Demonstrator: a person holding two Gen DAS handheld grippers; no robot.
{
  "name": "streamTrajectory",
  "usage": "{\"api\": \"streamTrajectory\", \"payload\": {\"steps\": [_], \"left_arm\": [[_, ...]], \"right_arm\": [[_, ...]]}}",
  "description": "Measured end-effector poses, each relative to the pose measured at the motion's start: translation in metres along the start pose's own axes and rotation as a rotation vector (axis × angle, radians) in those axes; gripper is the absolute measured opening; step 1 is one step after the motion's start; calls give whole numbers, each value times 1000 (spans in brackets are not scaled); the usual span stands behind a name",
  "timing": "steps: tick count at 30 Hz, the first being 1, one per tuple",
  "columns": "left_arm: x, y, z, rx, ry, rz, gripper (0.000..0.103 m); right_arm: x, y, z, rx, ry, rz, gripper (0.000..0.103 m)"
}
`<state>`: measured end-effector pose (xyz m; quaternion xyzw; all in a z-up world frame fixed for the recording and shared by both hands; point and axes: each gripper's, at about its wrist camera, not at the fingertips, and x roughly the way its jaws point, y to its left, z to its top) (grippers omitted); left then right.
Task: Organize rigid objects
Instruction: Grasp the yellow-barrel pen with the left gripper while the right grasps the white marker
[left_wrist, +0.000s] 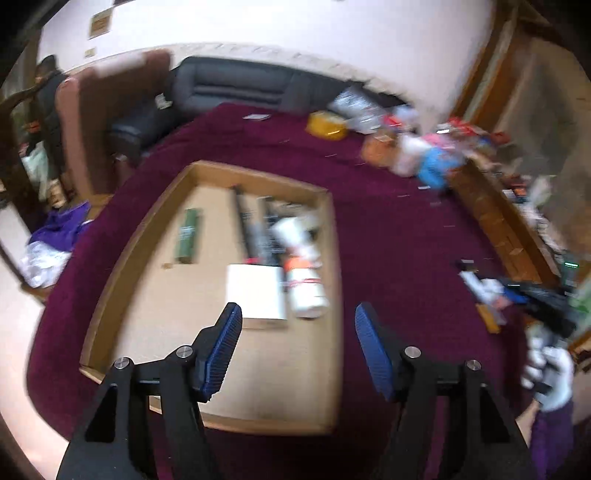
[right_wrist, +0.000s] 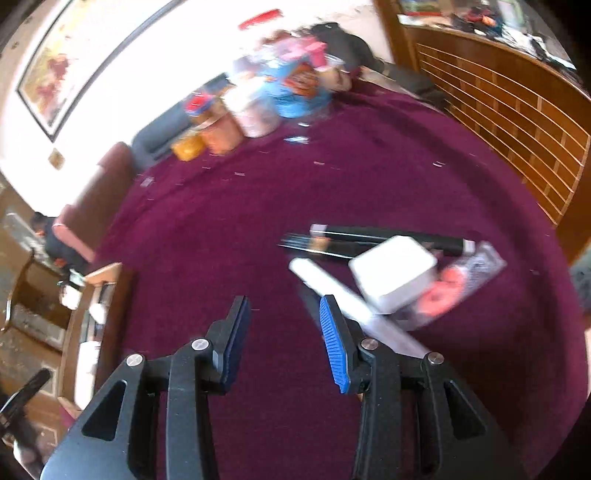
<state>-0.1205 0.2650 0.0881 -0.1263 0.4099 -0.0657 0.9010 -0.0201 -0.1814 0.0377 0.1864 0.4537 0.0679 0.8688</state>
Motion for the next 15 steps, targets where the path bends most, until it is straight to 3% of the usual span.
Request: {"api": "streamTrajectory", "payload": {"steps": [4,6,8,11,14,15], "left_arm": [[10,-43,-11,53,31,-124,58],[21,-63,-19,87,64,-152,58],[31,-78,-28,98,91,-167,58],[43,-87,-34,94,131,-175,58],[53,-90,-34,81,153,-169,58],[55,-91,-34,79,155,-166,58]], "right_arm": [[15,-5,-4,-14,64,14,37],[22,-7,-8,-20,101,17,37],[25,-6,-17,-46,127,22,37],[31,-3,-22,-78,128,-47,40],[31,7,-27,-97,120,-11,40],[33,14,-31,-101,149,56,40]]}}
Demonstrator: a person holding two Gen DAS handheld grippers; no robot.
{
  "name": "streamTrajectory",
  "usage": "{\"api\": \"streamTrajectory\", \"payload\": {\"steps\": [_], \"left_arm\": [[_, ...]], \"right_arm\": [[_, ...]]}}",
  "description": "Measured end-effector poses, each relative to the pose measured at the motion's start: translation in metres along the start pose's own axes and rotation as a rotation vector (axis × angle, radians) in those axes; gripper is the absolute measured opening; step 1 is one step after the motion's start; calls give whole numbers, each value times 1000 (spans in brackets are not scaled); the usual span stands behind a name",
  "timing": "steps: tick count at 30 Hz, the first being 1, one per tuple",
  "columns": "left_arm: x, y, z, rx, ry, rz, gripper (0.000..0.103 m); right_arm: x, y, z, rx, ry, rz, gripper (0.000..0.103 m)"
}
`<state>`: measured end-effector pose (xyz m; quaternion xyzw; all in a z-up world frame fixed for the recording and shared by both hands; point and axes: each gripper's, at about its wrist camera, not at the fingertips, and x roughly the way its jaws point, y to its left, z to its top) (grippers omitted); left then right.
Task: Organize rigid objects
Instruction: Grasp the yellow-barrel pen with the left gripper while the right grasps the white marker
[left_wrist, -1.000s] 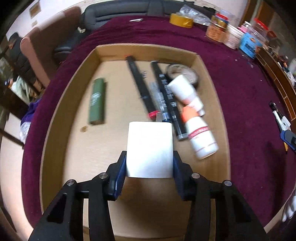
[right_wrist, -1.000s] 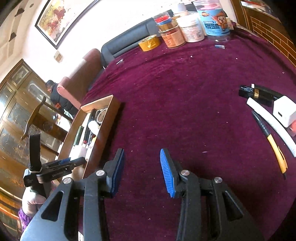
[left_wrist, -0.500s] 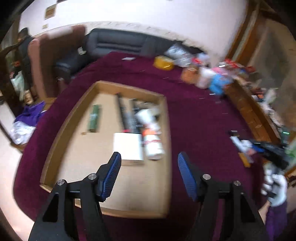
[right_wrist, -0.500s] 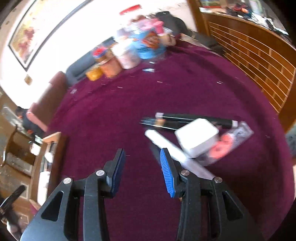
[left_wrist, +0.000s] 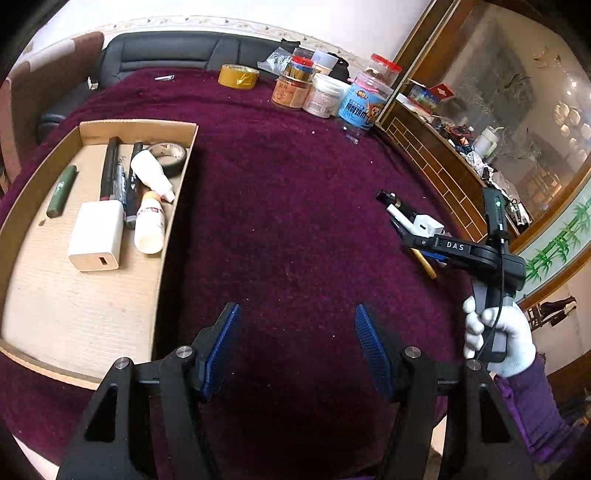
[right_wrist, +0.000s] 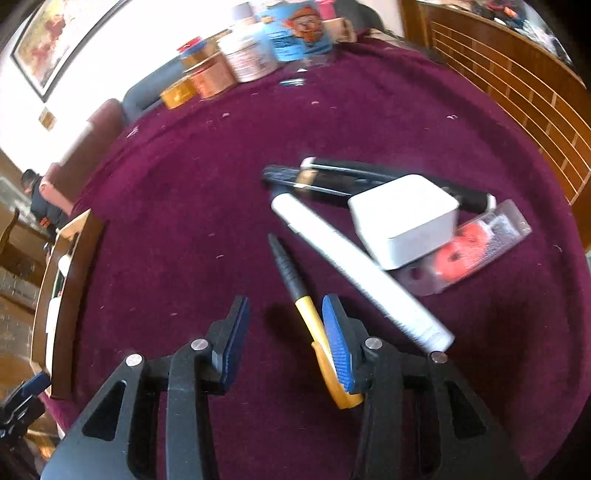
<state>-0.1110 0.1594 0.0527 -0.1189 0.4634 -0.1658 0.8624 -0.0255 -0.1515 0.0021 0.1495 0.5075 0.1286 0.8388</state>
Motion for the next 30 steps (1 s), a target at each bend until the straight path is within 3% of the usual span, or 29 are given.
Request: {"api": "streamTrajectory", "payload": {"steps": [4,5,6,9,12,16,19,22,24,26,28,30], "left_arm": [[3,-4,-4,-10,16,3,58],[4,-6,-5,-8,20,6,58],[4,-5,-7,-5,22,9,58],[7,-11,-10,15,34,15,58],[15,-16,-11,24,53,8,58],[21,-26,-13,35,63,-13,58],[21,-33,-15,50,70,-17,58],[23,-38,-15,53,76,-6,58],[24,-39,-14,46,78,-2,58],[25,-38,-13,38,79,3,58],[27,-39,-13,35,82,3,58],[29,-41,-14,39,85,5,58]], "right_arm": [[7,19,-9,-38,82,200,40],[-1,20,-8,-49,62,208,40],[-10,19,-5,-60,25,188,40],[-40,6,8,-110,-86,24,40],[-49,-8,13,-116,-95,-63,40],[-27,-22,21,-140,-34,-133,40],[-21,-18,19,-169,-52,-155,41],[-20,-9,22,-181,-44,-122,37],[-7,-4,17,-194,-2,-85,20],[5,2,7,-201,52,-74,21],[1,11,-1,-250,41,-114,19],[-14,10,0,-226,15,-40,19]]}}
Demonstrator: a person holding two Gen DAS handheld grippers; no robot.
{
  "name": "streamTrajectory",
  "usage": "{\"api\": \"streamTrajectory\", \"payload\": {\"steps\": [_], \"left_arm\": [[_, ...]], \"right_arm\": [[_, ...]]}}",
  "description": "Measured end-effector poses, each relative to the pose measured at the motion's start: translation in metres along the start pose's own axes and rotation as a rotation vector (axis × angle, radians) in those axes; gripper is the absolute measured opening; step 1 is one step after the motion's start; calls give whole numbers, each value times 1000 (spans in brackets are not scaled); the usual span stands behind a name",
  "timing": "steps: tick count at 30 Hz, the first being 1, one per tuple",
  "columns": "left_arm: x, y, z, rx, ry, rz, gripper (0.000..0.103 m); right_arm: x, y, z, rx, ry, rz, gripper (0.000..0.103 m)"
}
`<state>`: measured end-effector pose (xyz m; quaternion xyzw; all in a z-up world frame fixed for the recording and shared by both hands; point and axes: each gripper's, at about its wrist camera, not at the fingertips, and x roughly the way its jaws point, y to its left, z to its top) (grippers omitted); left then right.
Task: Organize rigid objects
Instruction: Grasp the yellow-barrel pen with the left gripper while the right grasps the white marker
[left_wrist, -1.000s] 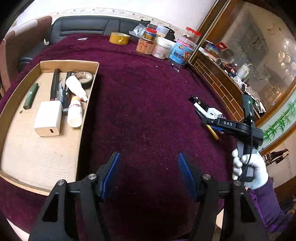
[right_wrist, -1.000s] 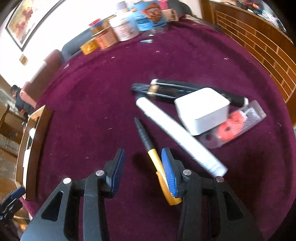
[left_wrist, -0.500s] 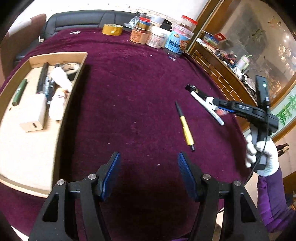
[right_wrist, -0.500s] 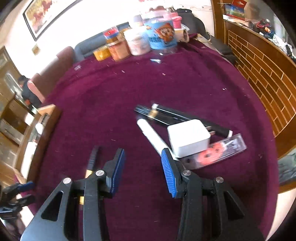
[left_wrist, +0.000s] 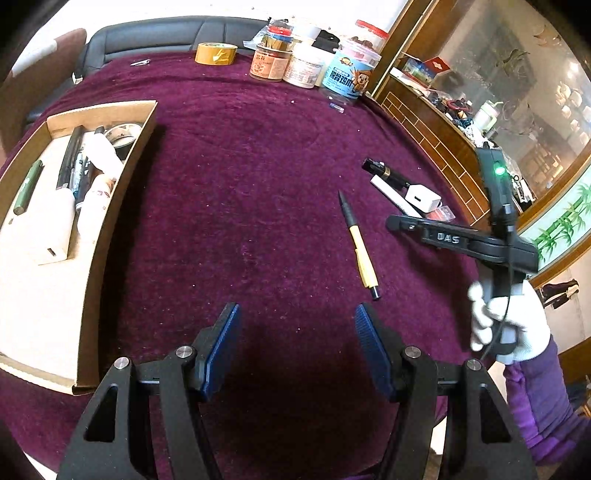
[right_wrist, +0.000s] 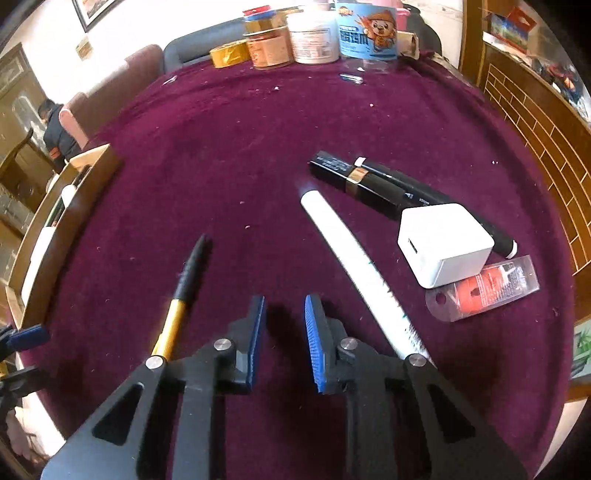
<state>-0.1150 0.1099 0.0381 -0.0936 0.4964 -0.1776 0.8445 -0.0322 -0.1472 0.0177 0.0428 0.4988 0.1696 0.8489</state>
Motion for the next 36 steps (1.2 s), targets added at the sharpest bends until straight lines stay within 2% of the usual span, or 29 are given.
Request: {"api": "streamTrajectory", "payload": {"steps": [1,2,4,5,9,10,11,12,13,14,18,21,26,28,30,31,33,34,36], "left_arm": [[1,-1,0,4,2,0,58],[2,-2,0,6,5,1,58],[3,-3,0,5,8,1,58],[4,-3,0,3,9,-1,58],[7,-10,0,11,11,-16,58],[7,-12,0,12,12,-18,58],[8,-13,0,14,13,-19,58],[8,-14,-1,17,15,-15,58],[9,-14,0,16,16,-11,58],[10,-13,0,11,19,-8,58],[11,-15,5,6,14,-2,58],[17,-23,10,21,17,5,58],[42,-57,25,110,10,9,58],[55,-70,32,152,6,33,58],[71,-82,38,201,9,65,57],[84,-89,41,238,15,94,55],[105,-96,43,293,46,142,25],[112,-101,44,323,20,169,24],[113,-111,47,358,6,183,7]], "right_arm": [[-16,-1,2,2,-55,11,19],[-26,-3,4,-7,-93,-20,20],[-34,-8,11,-34,-125,-96,35],[-31,-13,13,-39,-103,-99,48],[8,-24,3,-63,41,-140,51],[8,-22,2,-73,10,-145,50],[8,-20,1,-64,19,-124,45],[6,-18,1,-46,15,-116,30],[7,-14,0,-28,33,-71,16],[8,-11,-2,-8,50,-26,13],[5,10,-16,-29,82,-7,12],[6,10,-13,-17,63,-37,12],[15,0,-1,32,11,-19,13],[15,-6,-1,77,17,11,13],[7,-15,-8,106,6,-16,12],[4,-17,-9,119,0,-32,12],[-3,-26,-17,152,-5,-33,12],[-6,-32,-20,173,-8,-17,12],[-8,-36,-25,195,-17,7,12]]}}
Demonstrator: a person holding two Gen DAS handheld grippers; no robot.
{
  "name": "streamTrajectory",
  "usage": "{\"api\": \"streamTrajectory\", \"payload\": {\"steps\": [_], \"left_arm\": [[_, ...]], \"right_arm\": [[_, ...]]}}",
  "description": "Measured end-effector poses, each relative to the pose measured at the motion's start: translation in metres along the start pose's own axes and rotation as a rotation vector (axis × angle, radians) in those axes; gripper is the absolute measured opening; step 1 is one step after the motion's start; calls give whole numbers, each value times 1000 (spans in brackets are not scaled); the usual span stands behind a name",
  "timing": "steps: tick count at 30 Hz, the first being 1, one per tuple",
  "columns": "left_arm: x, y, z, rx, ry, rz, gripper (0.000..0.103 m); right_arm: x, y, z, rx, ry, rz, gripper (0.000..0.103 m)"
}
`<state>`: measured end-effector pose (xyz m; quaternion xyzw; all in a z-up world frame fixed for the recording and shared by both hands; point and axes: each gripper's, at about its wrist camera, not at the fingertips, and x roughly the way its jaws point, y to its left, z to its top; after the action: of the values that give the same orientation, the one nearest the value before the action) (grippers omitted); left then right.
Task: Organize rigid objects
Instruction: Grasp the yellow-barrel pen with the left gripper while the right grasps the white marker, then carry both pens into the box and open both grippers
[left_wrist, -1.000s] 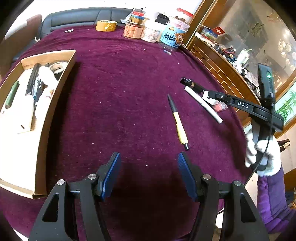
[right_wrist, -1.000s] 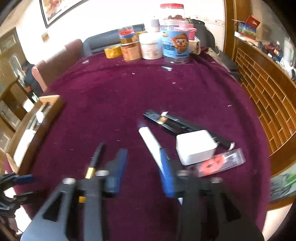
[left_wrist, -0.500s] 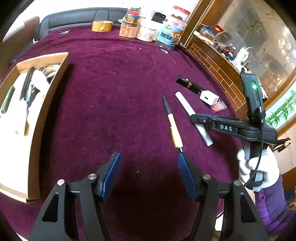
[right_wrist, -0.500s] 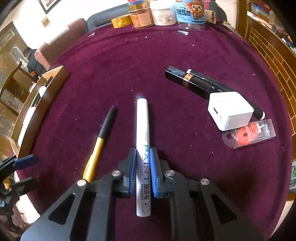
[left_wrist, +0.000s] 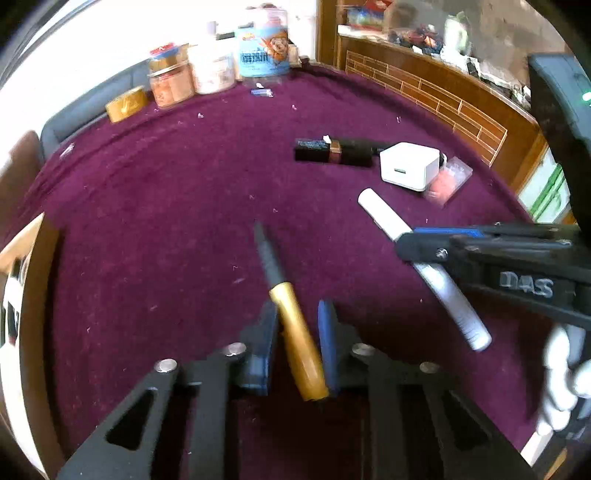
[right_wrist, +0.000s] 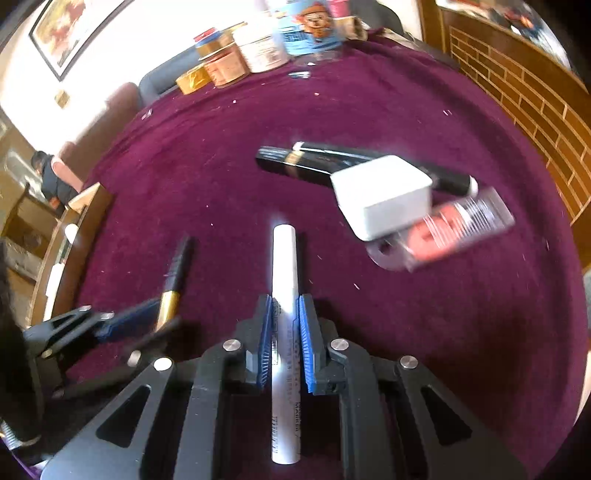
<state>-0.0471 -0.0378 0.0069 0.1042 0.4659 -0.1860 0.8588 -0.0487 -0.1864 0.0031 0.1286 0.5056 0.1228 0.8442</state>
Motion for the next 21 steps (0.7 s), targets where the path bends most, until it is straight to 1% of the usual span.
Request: {"api": "streamTrajectory", "payload": {"steps": [1,3,4,5,7,9,11,14,17,18,19,21], "left_arm": [[-2,0,3,-8,8,-25,5],[-7,8,3,-47,14,-80,5],[-11,15,2,-73,11,-96,5],[-18,22,0,-100,0,-110,5],[-35,38,-6,-159,-31,-163,5],[-54,53,-15,-197,-71,-185,5],[-75,67,-24,-232,-111,-211,5],[-103,89,-40,-292,-160,-225,5],[-124,112,-54,-349,-208,-225,5],[-124,120,-55,-361,-221,-220,5],[-136,130,-61,-376,-243,-206,5],[-144,146,-66,-399,-268,-185,5]], "right_arm": [[-1,-2,-3,4,-9,10,12],[-2,-4,-4,11,-21,26,12],[-3,-7,-5,30,-27,48,12],[-3,-11,-5,49,-30,72,12],[-5,-16,-5,97,-44,144,12],[-6,-17,-4,127,-52,188,12],[-8,-15,-3,152,-59,250,12],[-14,-2,-1,145,-79,304,12],[-21,20,1,102,-99,324,12],[-23,27,2,90,-99,333,12],[-25,36,4,77,-98,342,12],[-27,56,10,45,-90,363,12]]}}
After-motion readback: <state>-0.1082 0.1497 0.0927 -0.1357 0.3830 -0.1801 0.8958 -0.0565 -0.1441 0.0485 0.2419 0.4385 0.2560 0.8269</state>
